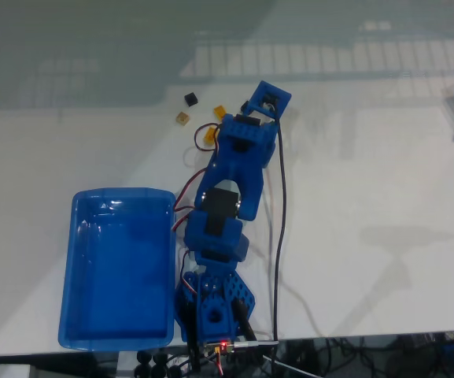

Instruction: Pick up all the lego then put into the bin

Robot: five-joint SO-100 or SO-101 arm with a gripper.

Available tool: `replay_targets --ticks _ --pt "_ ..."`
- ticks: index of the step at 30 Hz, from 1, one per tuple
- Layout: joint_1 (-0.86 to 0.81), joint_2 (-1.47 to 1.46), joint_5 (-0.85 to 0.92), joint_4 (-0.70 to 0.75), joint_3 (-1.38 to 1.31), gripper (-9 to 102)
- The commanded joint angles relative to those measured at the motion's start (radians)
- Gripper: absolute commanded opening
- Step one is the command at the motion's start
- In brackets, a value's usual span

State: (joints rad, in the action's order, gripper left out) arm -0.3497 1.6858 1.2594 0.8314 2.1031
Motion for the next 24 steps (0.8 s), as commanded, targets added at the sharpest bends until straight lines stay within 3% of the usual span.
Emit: replay_targets --ticks 1,12,16,19,24 --pt "0.009 -0.011 -0.002 -0.011 -0.064 22" --pt "0.021 -0.084 0.003 -0.011 -0.115 20" --pt "0.023 -0.107 0.018 -0.011 -0.124 13" --pt "0.023 -0.12 0.02 -0.02 -0.129 1" --pt "0.023 -0.121 0.014 -0.034 -0.129 0"
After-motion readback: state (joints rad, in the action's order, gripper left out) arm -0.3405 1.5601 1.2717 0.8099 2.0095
